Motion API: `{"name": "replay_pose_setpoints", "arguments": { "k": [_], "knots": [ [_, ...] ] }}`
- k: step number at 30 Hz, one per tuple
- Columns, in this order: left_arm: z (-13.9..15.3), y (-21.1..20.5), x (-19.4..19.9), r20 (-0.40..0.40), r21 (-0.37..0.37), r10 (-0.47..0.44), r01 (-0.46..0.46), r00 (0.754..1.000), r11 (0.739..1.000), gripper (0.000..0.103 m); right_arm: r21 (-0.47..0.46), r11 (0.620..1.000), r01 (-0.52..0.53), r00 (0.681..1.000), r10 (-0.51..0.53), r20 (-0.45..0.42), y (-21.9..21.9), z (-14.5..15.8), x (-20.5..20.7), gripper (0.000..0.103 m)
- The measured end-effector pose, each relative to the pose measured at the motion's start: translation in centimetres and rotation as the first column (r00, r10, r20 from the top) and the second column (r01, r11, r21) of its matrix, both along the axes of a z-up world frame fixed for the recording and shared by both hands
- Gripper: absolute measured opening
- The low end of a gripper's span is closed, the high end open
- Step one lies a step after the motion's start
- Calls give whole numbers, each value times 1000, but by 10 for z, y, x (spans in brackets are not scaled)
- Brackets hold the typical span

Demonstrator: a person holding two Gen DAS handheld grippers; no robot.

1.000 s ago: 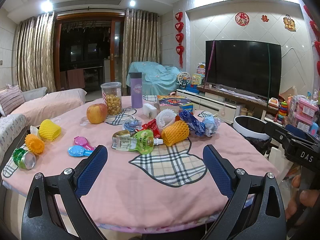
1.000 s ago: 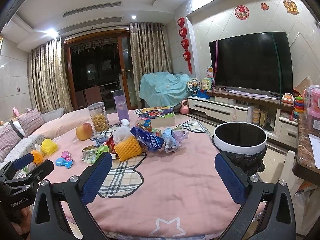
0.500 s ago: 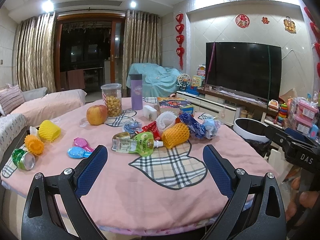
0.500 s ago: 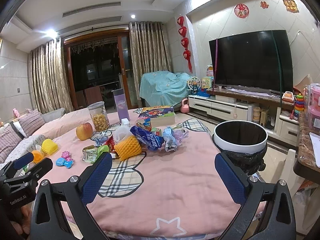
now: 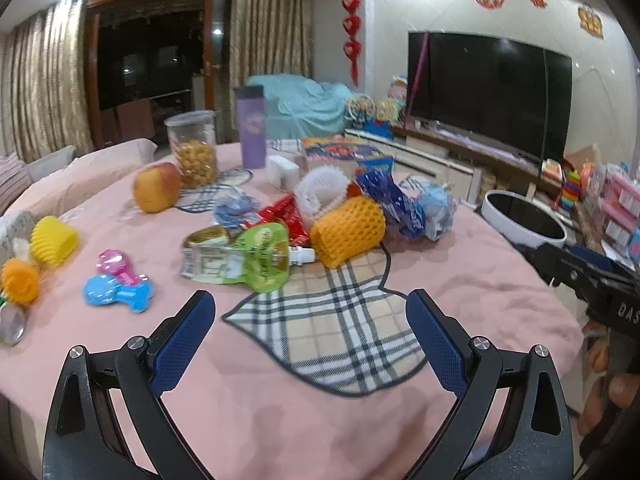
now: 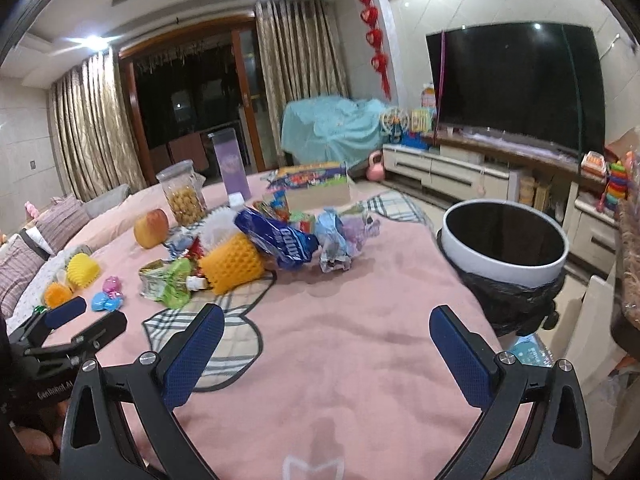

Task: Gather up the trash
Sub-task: 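Grasp the orange foam net with the left gripper while the right grasps crumpled wrappers, then carry the foam net and wrappers over the black trash bin with both grippers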

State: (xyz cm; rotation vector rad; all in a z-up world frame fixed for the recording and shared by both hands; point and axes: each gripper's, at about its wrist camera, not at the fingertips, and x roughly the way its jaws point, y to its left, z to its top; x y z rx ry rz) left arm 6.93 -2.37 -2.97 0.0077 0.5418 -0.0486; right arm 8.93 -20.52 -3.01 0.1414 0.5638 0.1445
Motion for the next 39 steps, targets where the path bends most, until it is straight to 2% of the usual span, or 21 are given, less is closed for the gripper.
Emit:
{"name": "replay_pose_setpoints", "arguments": {
  "k": [5,12,15,18,20,21,23,24,25,26,27,28,29,32,39],
  "knots": [
    [-8,-13,39,-45,27,-20,21,999,999,98,44,999,-13,995,17,-94,-9,-17,43,103],
    [-13,-18,89,-97,28,-27,29,995,999,98,102,995,-16,986,32,-164,-24,-32,96,102],
    [-15,-22,105,-107,51,-38,44,994,998,98,129,991,-15,981,39,-192,-28,-38,113,102],
    [-16,-27,115,-108,61,-54,61,993,996,98,138,990,-33,979,60,-196,-27,-40,125,99],
    [-19,-32,121,-116,70,-65,73,991,995,95,142,989,-39,978,67,-199,-25,-42,132,93],
    [-22,-34,124,-125,74,-72,82,990,994,90,146,988,-41,977,71,-201,-25,-42,136,90],
    [-31,-39,134,-173,76,-93,107,981,991,76,147,988,-40,974,72,-213,-23,-45,144,78],
    [-35,-41,138,-193,70,-104,120,976,990,62,146,988,-43,971,76,-227,-22,-48,150,75],
    [-38,-42,140,-216,59,-122,138,969,989,49,148,988,-44,968,79,-237,-22,-51,154,66],
    [-40,-43,142,-231,49,-136,151,963,987,43,155,987,-43,965,82,-251,-22,-54,158,53],
    [-41,-42,144,-243,35,-153,166,958,985,29,161,986,-43,962,84,-259,-21,-57,162,44],
    [-42,-42,143,-250,19,-166,176,954,984,17,166,985,-43,962,86,-261,-20,-58,162,19],
    [-41,-40,140,-247,7,-173,180,954,984,16,179,983,-43,960,90,-264,-22,-60,162,13],
    [-36,-39,126,-215,12,-175,182,961,983,14,211,976,-45,965,97,-245,-27,-57,153,12],
    [-27,-37,87,-192,-21,-194,194,962,981,12,203,978,-41,976,82,-200,-43,-41,126,11]
  ]
}}
